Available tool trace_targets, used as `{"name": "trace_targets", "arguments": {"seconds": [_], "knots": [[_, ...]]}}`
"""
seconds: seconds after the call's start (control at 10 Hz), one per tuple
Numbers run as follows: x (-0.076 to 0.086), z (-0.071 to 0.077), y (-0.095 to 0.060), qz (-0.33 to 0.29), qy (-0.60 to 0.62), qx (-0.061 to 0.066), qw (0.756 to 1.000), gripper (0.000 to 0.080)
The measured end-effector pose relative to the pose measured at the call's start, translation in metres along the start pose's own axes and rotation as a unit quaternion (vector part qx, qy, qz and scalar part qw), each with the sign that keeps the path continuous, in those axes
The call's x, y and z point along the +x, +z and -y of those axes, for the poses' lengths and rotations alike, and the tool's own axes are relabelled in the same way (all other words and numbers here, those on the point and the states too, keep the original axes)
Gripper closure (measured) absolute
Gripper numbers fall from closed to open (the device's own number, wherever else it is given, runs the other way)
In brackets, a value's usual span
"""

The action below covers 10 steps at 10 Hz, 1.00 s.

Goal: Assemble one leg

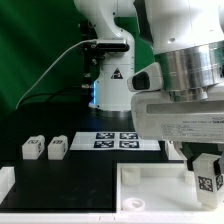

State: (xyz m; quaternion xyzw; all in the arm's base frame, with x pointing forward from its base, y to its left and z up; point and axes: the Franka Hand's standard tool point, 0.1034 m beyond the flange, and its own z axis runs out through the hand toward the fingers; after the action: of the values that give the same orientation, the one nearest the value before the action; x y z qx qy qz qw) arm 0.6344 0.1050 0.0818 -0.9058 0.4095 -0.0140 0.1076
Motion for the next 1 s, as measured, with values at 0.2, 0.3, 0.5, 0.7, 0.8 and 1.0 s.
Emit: {"name": "trace_targets", "arguments": {"seconds": [0.2, 0.3, 0.5, 0.7, 0.8, 1.0], "knots": [[-0.002, -0.001, 0.0, -0.006, 0.149, -0.004, 0.989, 0.0502], [-0.004, -0.002, 0.001, -0.008, 0.219, -0.004, 0.976, 0.0502], [-0.008, 0.0, 0.001, -0.008, 0.287, -0.005, 0.958, 0.0502], [-0.009, 0.0, 0.002, -0.007, 0.271, -0.005, 0.963, 0.0502], [-0.009, 0.0, 0.002, -0.007, 0.263, -0.005, 0.965, 0.0341], [-0.016, 0.003, 0.002, -0.002, 0.161, -0.01, 0.987, 0.0206]]}}
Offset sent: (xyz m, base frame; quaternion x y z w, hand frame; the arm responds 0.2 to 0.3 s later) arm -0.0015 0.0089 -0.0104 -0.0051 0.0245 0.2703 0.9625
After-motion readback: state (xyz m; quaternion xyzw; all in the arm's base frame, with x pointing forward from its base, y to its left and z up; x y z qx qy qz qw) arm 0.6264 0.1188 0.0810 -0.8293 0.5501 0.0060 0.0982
